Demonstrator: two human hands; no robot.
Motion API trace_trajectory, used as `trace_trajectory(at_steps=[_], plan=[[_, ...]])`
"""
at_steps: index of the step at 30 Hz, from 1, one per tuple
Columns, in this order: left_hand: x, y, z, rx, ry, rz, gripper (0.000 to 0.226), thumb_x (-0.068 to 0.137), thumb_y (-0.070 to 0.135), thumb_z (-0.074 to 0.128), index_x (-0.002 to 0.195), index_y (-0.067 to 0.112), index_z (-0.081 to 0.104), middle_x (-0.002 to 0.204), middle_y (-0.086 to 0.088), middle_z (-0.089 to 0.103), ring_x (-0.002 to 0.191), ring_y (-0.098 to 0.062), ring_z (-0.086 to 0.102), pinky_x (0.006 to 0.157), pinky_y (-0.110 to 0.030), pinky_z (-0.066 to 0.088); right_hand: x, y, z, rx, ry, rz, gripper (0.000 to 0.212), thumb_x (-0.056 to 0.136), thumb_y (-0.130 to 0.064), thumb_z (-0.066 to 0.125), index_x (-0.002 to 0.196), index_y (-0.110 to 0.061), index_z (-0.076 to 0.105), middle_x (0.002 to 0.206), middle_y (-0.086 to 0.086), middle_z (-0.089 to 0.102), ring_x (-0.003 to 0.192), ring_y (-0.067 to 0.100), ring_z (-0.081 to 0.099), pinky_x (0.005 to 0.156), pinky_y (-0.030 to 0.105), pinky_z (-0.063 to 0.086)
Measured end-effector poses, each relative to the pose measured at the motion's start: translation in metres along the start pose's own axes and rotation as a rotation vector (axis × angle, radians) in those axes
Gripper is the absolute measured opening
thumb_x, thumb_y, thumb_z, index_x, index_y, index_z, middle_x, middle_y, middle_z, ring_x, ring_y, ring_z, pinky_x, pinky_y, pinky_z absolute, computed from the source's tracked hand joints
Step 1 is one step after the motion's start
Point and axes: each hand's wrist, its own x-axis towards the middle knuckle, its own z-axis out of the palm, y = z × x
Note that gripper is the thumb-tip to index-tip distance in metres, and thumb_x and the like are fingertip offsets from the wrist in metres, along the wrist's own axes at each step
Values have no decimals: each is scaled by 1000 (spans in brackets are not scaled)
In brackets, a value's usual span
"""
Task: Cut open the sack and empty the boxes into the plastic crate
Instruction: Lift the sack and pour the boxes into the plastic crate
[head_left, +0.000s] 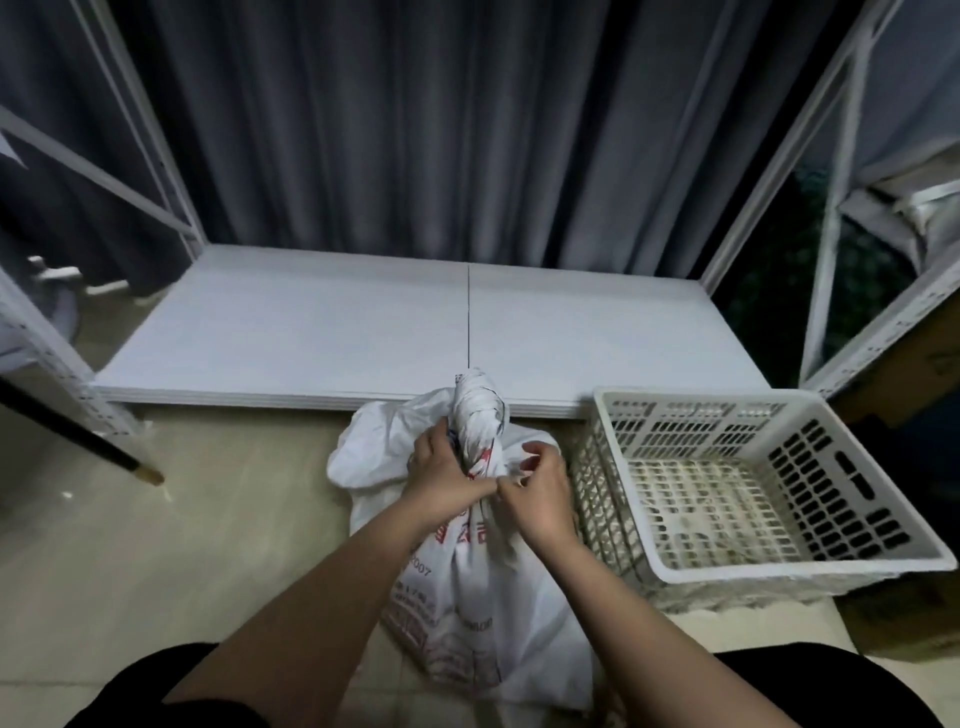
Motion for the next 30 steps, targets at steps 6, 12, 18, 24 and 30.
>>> trace_trajectory(at_steps=[6, 12, 18, 24, 30], plan=[[18, 9, -2, -114, 87, -20, 114, 50, 46, 81, 146, 14, 29, 147, -9, 37, 136, -26, 37, 111, -39, 34, 20, 4, -8, -15, -322, -45, 58, 84, 3, 45, 139, -14, 39, 137, 12, 47, 129, 27, 45, 106, 28, 36], [18, 15, 11, -49, 113, 89, 66, 68, 23, 82, 120, 10, 45, 113, -7, 63, 109, -28, 59, 88, -36, 48, 17, 10, -18, 223, -379, 19, 52, 87, 14, 36, 136, -3, 37, 125, 8, 45, 117, 16, 44, 90, 11, 30], [-3, 59, 8, 131, 293, 240, 52, 73, 34, 72, 113, 16, 44, 92, -2, 68, 93, -31, 65, 69, -31, 44, 15, 21, -40, 282, -265, 11, 58, 80, 0, 59, 135, -7, 42, 136, 13, 43, 117, 11, 46, 92, 12, 38], [-22, 120, -16, 177, 458, 380, 47, 68, 48, 61, 96, 19, 36, 91, -10, 64, 86, -35, 61, 68, -37, 47, 2, 24, -69, 345, -152, -49, 59, 85, -30, 66, 136, -25, 37, 132, -9, 39, 127, 8, 35, 110, 28, 29], [-47, 188, -45, 169, 623, 525, 48, 63, 48, 57, 90, 18, 32, 81, -5, 57, 83, -32, 55, 73, -38, 41, -13, 19, -100, 581, -36, -37, 78, 74, -70, 55, 139, -31, 36, 144, -7, 40, 133, 13, 39, 109, 34, 34]])
